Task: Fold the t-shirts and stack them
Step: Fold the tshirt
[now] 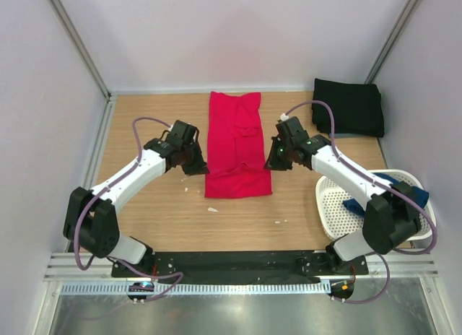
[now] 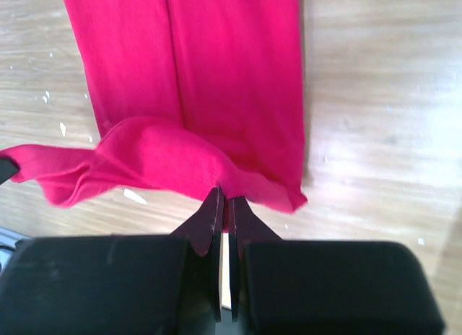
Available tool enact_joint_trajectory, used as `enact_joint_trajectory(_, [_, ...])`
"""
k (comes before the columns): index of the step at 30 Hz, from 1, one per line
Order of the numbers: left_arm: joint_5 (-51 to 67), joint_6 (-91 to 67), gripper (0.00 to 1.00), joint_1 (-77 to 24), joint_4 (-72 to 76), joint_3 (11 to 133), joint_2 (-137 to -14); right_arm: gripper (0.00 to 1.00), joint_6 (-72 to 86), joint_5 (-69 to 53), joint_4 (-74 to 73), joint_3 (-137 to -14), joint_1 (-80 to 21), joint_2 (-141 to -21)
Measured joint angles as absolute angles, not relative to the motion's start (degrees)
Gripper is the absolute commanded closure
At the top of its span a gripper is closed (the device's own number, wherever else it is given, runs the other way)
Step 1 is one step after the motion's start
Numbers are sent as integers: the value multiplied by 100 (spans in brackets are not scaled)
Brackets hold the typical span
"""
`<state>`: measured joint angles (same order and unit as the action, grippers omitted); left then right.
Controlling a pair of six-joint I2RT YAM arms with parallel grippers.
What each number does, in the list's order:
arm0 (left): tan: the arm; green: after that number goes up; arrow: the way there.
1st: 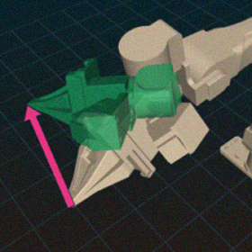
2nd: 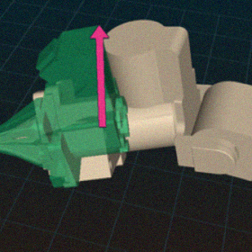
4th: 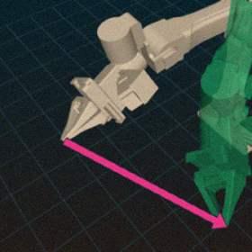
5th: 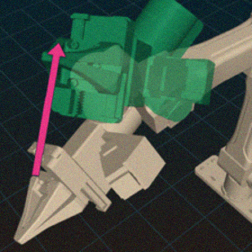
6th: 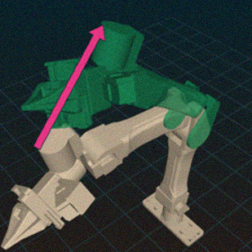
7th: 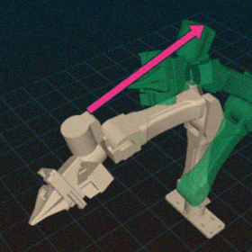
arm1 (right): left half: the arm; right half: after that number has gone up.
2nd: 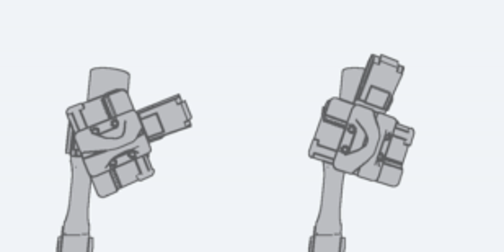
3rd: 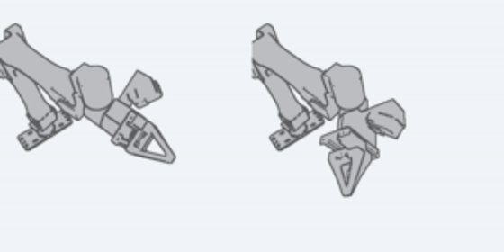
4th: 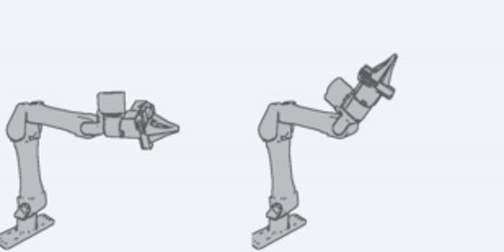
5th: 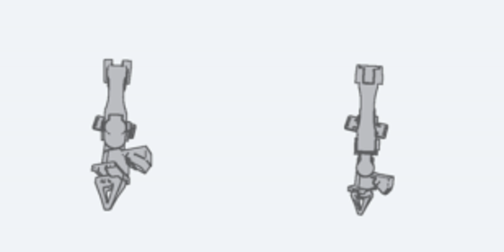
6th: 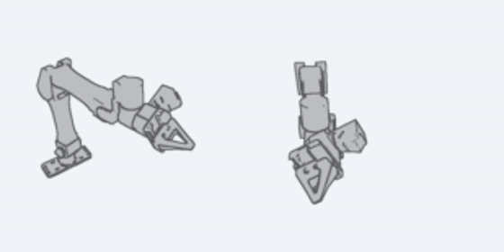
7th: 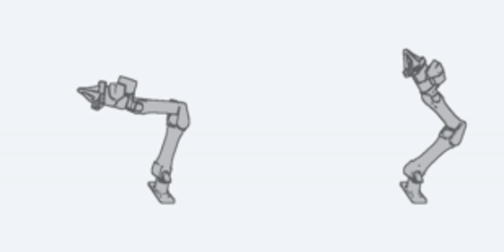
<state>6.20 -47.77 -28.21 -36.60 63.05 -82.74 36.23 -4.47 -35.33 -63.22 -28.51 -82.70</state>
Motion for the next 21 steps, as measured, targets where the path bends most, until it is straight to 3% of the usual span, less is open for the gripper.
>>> enact_joint_trajectory(21, [456, -4014, 100, -2132, -3109, 7638, -9926, 99, 2978, -576, -2309, -7380, -2386, -10171])
